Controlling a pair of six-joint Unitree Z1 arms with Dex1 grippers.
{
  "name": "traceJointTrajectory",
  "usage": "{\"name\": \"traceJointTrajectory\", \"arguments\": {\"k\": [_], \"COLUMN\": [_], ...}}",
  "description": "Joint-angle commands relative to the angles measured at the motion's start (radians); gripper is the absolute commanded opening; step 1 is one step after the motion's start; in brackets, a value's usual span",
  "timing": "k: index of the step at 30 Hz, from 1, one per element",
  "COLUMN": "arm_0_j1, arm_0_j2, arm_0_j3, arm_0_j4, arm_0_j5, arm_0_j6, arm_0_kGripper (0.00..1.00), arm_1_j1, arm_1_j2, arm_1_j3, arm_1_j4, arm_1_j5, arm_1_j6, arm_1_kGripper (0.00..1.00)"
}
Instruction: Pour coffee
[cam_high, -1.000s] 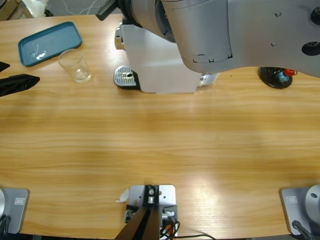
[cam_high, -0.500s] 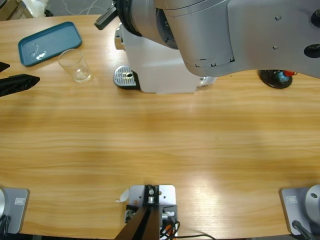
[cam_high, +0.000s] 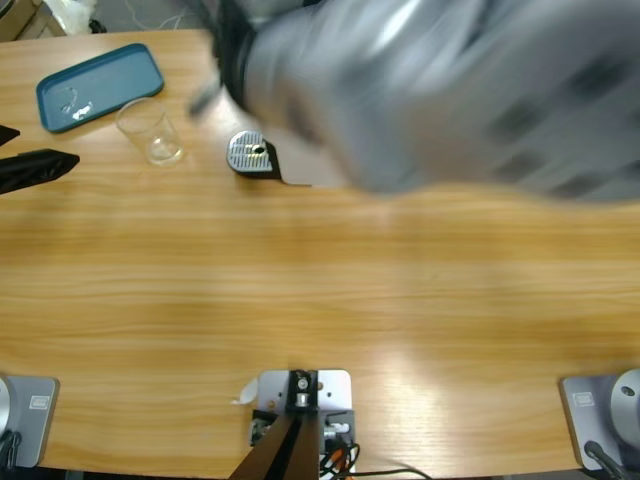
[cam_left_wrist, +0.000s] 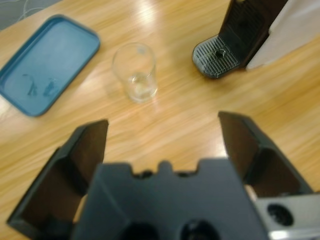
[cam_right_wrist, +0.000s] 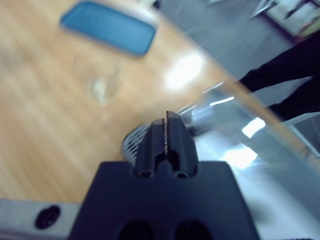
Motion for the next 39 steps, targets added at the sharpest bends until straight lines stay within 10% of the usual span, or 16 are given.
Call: {"name": "traceJointTrajectory", "arguments": {"k": [1, 4, 9, 11, 17, 21, 23, 34, 39], "arm_0_j1": [-0.006, -0.006, -0.006, -0.006, -0.006, -0.006, -0.006, 0.137, 0.199], "arm_0_j2": [0.022, 0.027, 0.032, 0.032, 0.031, 0.065, 0.104, 0.246, 0.388], "arm_0_j3": [0.022, 0.020, 0.019, 0.019, 0.020, 0.013, 0.001, 0.018, -0.010], "arm_0_j4": [0.017, 0.017, 0.015, 0.015, 0.012, 0.009, 0.006, -0.163, -0.264], "arm_0_j5": [-0.004, -0.006, -0.006, -0.007, -0.015, -0.016, 0.000, 0.048, -0.151], "arm_0_j6": [-0.010, -0.010, -0.010, -0.010, -0.011, -0.011, -0.011, 0.024, 0.011], "arm_0_kGripper": [0.945, 0.945, 0.945, 0.945, 0.949, 0.996, 0.996, 0.996, 0.989], "arm_1_j1": [-0.025, -0.025, -0.103, -0.126, -0.127, -0.127, -0.132, -0.170, -0.183], "arm_1_j2": [0.107, 0.001, -0.249, -0.292, -0.392, -0.491, -0.543, -0.909, -0.951], "arm_1_j3": [0.057, 0.051, 0.060, 0.066, 0.094, 0.135, 0.156, 0.464, 0.504], "arm_1_j4": [0.019, 0.026, -0.035, -0.038, 0.192, 0.373, 0.482, 0.535, 0.552], "arm_1_j5": [-0.001, 0.075, 0.741, 0.837, 0.685, 0.541, 0.475, 0.378, 0.364], "arm_1_j6": [0.009, -0.035, -0.001, 0.022, -0.005, -0.004, -0.002, 0.058, 0.055], "arm_1_kGripper": [0.000, 0.000, 0.000, 0.000, 0.004, 0.810, 1.000, 1.000, 1.000]}}
